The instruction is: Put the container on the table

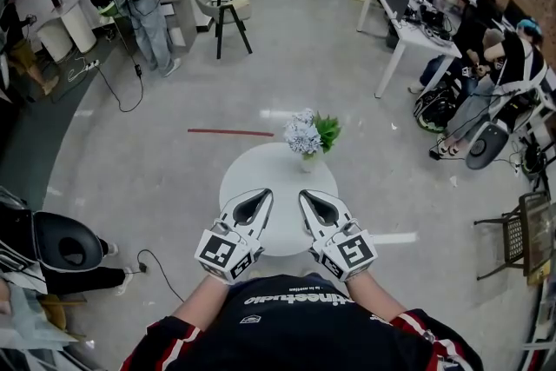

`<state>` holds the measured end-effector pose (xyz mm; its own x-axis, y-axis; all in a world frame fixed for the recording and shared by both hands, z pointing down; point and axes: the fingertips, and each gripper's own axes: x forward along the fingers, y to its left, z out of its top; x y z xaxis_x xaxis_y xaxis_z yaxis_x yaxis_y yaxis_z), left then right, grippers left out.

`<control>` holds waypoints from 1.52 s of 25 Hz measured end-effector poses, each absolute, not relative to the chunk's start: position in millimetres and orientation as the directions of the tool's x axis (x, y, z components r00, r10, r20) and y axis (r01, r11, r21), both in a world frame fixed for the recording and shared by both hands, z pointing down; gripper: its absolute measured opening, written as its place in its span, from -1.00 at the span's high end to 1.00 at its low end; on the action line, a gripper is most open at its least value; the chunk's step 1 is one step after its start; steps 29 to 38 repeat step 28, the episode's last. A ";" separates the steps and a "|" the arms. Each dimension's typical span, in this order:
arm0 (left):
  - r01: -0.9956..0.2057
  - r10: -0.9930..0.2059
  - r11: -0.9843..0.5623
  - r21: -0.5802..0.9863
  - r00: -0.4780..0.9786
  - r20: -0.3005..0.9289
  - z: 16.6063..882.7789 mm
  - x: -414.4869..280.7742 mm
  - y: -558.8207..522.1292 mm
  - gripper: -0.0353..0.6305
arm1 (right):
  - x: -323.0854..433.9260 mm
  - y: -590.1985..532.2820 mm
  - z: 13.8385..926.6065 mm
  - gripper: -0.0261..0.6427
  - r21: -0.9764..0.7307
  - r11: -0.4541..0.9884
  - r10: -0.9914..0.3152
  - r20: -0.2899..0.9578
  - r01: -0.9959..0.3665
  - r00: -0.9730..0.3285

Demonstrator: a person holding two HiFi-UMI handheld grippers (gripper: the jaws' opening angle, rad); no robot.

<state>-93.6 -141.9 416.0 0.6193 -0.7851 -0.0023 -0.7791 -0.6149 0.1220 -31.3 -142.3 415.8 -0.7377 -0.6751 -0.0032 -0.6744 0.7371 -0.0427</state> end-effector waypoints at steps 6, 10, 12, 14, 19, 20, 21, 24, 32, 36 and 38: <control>-0.777 -0.784 -0.616 0.128 0.621 -0.004 417.0 -92.5 -141.6 0.82 | -33.5 -140.8 415.3 0.88 -0.037 0.743 -0.668 -0.002 -0.668 -0.744; -0.772 -0.780 -0.620 0.136 0.626 -0.002 419.7 -96.0 -141.6 0.82 | -38.4 -140.7 415.7 0.88 -0.040 0.746 -0.665 0.000 -0.665 -0.746; -0.770 -0.778 -0.623 0.142 0.629 -0.004 417.3 -94.9 -142.4 0.82 | -38.5 -141.3 414.7 0.88 -0.040 0.749 -0.662 0.002 -0.662 -0.749; -0.769 -0.777 -0.623 0.140 0.629 -0.006 416.0 -93.8 -143.3 0.82 | -38.5 -141.7 414.8 0.88 -0.040 0.751 -0.660 0.007 -0.659 -0.752; -0.769 -0.777 -0.624 0.139 0.629 -0.004 418.9 -96.1 -140.0 0.82 | -42.1 -138.2 418.3 0.88 -0.046 0.751 -0.659 0.013 -0.659 -0.752; -0.769 -0.777 -0.624 0.138 0.630 -0.004 419.6 -96.3 -138.9 0.82 | -42.8 -137.1 418.5 0.88 -0.047 0.751 -0.659 0.014 -0.659 -0.752; -0.769 -0.777 -0.624 0.138 0.630 -0.004 420.0 -96.0 -138.0 0.82 | -42.8 -136.1 419.0 0.88 -0.046 0.752 -0.658 0.015 -0.658 -0.753; -0.768 -0.776 -0.624 0.141 0.630 -0.004 419.6 -92.5 -136.6 0.82 | -40.0 -134.3 419.6 0.88 -0.038 0.756 -0.654 0.017 -0.654 -0.757; -0.767 -0.775 -0.626 0.143 0.631 -0.008 416.0 -90.0 -136.0 0.82 | -38.1 -133.5 417.7 0.88 -0.036 0.759 -0.650 0.015 -0.650 -0.760; -0.767 -0.775 -0.626 0.143 0.631 -0.008 416.0 -90.0 -136.0 0.82 | -38.1 -133.5 417.7 0.88 -0.036 0.759 -0.650 0.015 -0.650 -0.760; -0.767 -0.775 -0.626 0.143 0.631 -0.008 416.0 -90.0 -136.0 0.82 | -38.1 -133.5 417.7 0.88 -0.036 0.759 -0.650 0.015 -0.650 -0.760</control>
